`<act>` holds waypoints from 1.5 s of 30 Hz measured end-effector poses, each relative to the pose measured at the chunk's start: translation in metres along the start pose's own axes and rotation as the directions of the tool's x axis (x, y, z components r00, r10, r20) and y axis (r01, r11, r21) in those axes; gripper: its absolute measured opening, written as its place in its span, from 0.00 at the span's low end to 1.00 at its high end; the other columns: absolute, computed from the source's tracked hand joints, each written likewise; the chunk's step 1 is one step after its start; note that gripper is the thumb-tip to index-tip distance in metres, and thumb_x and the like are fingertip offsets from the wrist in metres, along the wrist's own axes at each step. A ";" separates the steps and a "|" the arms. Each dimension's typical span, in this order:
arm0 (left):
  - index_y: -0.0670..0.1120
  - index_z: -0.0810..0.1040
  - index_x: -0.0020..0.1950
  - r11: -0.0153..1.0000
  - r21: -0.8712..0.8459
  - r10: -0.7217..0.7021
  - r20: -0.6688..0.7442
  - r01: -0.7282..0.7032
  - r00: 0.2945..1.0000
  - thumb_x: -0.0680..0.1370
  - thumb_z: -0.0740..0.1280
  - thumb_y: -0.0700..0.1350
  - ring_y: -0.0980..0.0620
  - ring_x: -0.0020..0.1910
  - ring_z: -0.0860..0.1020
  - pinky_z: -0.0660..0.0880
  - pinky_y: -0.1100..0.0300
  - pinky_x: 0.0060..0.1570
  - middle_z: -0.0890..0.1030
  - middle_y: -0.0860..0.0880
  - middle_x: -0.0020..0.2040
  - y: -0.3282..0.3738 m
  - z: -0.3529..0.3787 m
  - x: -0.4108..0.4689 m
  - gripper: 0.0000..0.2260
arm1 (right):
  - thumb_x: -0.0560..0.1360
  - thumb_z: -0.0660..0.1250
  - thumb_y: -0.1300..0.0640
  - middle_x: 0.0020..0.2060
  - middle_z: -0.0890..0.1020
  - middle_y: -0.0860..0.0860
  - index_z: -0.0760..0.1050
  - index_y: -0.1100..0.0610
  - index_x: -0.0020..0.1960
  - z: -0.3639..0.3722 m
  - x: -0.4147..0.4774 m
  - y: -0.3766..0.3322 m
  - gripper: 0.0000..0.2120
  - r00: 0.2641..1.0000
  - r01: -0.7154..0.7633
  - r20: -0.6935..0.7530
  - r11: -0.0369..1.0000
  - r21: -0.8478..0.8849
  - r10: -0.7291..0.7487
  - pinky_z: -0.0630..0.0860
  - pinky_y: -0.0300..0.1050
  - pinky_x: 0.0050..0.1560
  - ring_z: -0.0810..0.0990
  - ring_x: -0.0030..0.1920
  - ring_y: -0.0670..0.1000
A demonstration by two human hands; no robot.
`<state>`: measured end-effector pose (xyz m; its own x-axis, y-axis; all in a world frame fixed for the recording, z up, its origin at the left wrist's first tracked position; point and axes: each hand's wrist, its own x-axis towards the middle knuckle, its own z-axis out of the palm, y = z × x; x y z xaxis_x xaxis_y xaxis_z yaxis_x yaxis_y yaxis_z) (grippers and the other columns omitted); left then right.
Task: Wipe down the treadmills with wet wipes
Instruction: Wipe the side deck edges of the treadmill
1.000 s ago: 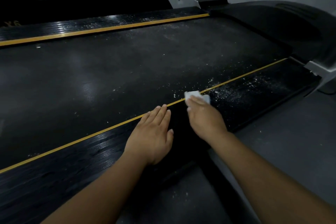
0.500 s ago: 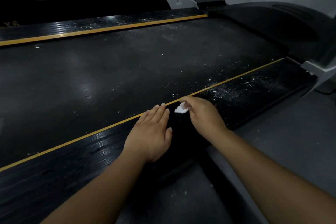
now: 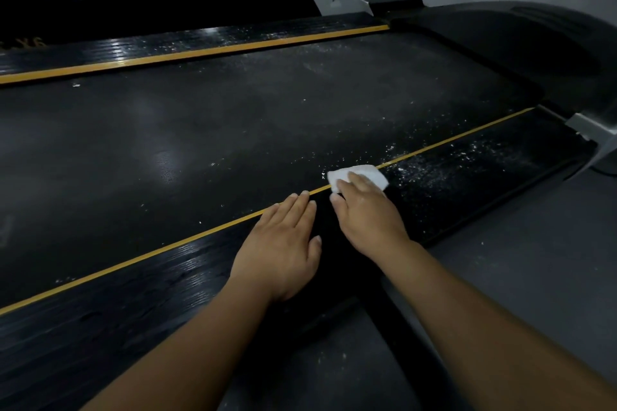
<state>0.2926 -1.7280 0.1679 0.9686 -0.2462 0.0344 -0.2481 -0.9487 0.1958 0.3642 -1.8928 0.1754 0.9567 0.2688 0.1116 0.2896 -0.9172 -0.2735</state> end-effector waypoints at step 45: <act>0.48 0.48 0.84 1.000 -0.008 0.008 -0.006 -0.008 1.000 0.75 0.32 0.60 0.55 0.82 0.43 0.40 0.58 0.78 0.45 0.50 0.84 0.000 0.000 0.002 0.38 | 0.84 0.46 0.43 0.81 0.55 0.50 0.54 0.55 0.82 -0.008 0.001 0.036 0.30 0.994 -0.012 0.110 0.998 -0.055 0.018 0.48 0.45 0.79 0.50 0.81 0.47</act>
<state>0.2940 -1.7289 0.1676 0.9667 -0.2523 0.0420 -0.2556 -0.9451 0.2036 0.3751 -1.9277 0.1731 0.9591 0.2830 0.0007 0.2761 -0.9353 -0.2215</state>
